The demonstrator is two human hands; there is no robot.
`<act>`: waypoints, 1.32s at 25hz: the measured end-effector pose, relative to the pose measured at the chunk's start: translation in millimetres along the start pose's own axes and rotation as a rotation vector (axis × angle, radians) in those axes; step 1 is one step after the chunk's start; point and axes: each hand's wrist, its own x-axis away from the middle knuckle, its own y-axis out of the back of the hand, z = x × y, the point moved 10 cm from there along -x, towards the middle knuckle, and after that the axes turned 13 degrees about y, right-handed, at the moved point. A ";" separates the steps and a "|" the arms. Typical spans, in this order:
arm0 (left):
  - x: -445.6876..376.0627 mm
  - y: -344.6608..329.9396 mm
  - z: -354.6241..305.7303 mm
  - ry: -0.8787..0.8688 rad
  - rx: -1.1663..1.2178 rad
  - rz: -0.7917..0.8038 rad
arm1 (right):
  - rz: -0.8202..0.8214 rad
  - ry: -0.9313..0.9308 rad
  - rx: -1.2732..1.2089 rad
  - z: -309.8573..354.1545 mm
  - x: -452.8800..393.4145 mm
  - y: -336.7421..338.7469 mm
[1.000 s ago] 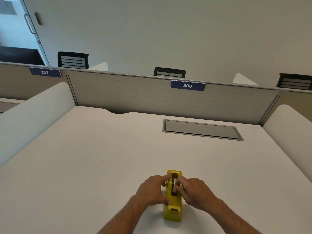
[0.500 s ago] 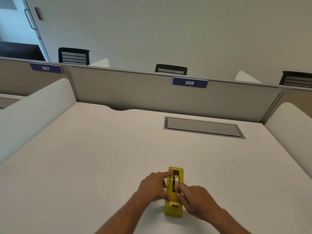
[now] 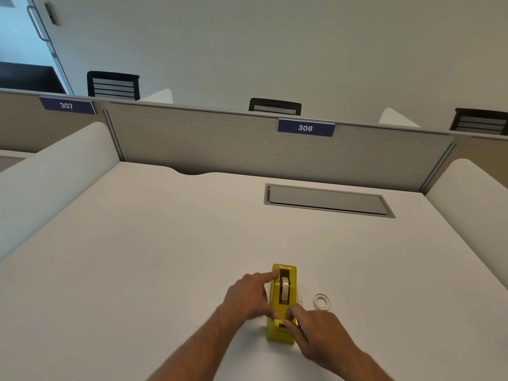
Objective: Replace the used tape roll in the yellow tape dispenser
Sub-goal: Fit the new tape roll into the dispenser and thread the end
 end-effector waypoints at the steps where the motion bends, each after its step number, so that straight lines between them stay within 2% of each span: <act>1: -0.4 -0.2 0.2 0.000 -0.005 -0.002 | 0.005 -0.001 -0.008 3.0 1.0 -1.2; 10: -1.2 -2.9 1.8 0.004 -0.023 -0.010 | -0.006 0.022 0.038 20.6 4.7 10.6; 14: -0.6 -3.5 3.0 0.013 -0.023 -0.007 | -0.046 0.088 0.107 30.3 6.4 16.9; 16: 0.1 -3.3 2.7 0.013 -0.022 -0.009 | -0.046 0.162 0.224 39.1 9.0 18.0; 20: 0.7 -2.5 1.2 0.015 -0.023 -0.007 | -0.141 0.246 0.370 47.0 15.8 19.8; 25: 2.6 -0.8 -0.5 0.013 -0.022 -0.001 | -0.355 0.379 0.451 57.1 32.1 20.1; 33: 3.7 0.3 -1.8 0.013 -0.005 0.006 | -0.403 0.403 0.494 49.8 41.9 10.2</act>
